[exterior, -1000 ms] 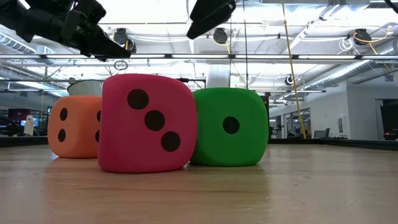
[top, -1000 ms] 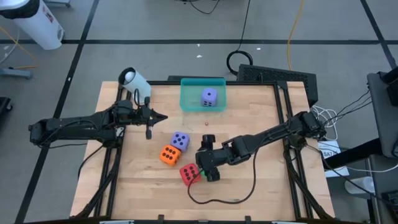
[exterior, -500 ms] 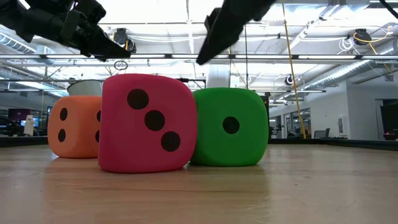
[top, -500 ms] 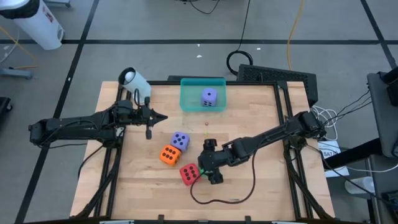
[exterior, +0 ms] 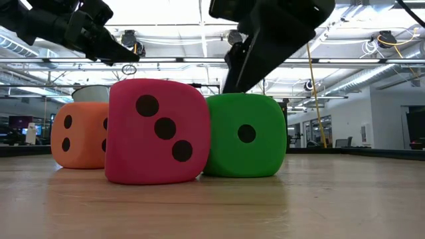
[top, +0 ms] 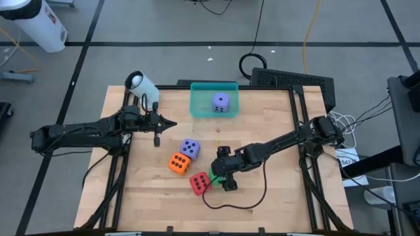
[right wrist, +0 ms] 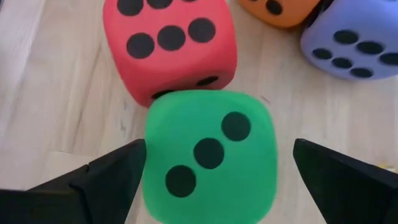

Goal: Pick & Place Dice
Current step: Put the large green dice into the blue bin

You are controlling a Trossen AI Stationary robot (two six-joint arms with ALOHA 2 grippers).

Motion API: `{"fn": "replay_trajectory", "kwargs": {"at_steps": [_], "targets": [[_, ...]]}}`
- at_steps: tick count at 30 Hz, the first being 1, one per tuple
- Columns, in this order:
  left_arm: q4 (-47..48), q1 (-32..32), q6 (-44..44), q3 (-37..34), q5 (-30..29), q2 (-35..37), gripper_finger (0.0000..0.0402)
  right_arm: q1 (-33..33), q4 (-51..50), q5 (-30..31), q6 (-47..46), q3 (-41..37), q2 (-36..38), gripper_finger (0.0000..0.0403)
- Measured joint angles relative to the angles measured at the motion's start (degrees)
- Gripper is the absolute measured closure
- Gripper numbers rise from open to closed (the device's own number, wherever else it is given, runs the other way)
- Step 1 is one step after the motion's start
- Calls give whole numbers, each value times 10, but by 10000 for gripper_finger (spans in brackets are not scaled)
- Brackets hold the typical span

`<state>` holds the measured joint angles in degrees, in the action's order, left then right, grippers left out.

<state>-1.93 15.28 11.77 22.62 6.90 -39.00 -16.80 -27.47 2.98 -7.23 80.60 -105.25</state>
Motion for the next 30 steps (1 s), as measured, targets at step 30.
{"fn": "replay_trajectory", "kwargs": {"at_steps": [30], "targets": [[0,0,0,0,0,0,380,8,73,-6,36,-55,0,8]]}}
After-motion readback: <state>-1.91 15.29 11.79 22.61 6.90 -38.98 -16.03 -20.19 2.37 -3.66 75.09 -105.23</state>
